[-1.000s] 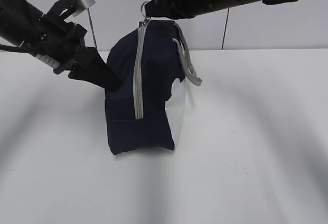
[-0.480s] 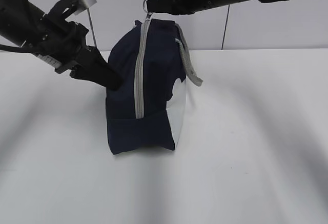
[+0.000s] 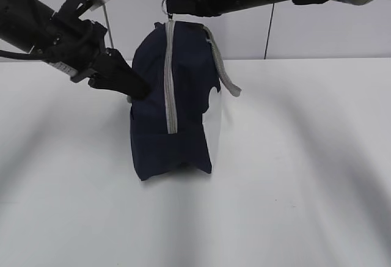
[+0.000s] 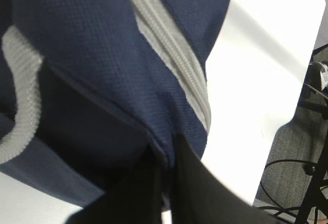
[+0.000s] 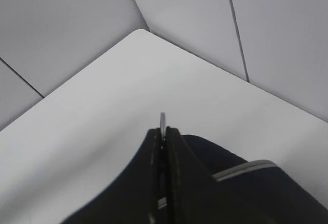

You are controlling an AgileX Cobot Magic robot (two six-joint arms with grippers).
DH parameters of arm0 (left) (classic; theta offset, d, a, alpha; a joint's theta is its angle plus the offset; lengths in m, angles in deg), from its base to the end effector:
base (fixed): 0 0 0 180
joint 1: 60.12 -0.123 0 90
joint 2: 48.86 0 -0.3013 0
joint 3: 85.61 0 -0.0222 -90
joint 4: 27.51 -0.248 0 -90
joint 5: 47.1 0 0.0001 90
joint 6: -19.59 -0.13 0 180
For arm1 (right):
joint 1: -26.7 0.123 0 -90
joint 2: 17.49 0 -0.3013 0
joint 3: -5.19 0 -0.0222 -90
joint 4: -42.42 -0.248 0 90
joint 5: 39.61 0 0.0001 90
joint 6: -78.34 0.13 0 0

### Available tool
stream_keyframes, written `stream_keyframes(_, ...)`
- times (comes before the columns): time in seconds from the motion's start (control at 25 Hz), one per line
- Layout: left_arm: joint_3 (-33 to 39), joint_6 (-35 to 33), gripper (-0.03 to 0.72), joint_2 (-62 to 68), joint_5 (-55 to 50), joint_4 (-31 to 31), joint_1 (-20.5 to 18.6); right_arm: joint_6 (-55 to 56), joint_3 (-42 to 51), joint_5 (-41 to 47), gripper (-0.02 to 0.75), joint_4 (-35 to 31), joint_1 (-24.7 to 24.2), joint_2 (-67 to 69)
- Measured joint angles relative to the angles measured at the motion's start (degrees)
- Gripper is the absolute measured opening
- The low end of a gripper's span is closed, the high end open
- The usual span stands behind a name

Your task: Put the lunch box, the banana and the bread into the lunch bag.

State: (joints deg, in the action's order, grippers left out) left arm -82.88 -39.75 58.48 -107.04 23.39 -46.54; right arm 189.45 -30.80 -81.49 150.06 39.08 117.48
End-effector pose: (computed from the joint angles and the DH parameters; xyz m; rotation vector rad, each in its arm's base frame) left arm 0.3363 -0.1711 0.2574 1.0713 2.2955 -0.9055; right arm 0.5224 0.1993 0.2783 -0.6849 1.8534 0.8008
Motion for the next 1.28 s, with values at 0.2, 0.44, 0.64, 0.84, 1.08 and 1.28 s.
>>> stream_keyframes(0.2,0.0,-0.6,0.002,0.0,0.5,0.2,0.0,1.3,-3.1,-1.1,-0.016,0.0,-0.5,2.3)
stream_keyframes(0.44,0.0,-0.6,0.002,0.0,0.2,0.0,0.0,2.1,-4.0,-1.9,-0.016,0.0,-1.8,3.9)
stream_keyframes(0.64,0.0,-0.6,0.002,0.0,-2.0,-1.8,0.1,2.1,-4.3,-1.8,-0.016,0.0,-2.3,3.9)
stream_keyframes(0.84,0.0,-0.6,0.002,0.0,-3.8,-5.5,2.5,2.1,-5.1,-1.7,-0.016,0.0,-2.3,4.4)
stream_keyframes(1.08,0.0,-0.7,0.002,0.0,-6.0,-7.1,3.5,2.1,-6.0,-1.6,-0.016,0.0,-2.3,4.8)
stream_keyframes(1.28,0.0,-0.8,0.002,0.0,-6.2,-9.3,3.5,2.0,-6.3,-1.3,-0.016,0.0,-2.3,4.8)
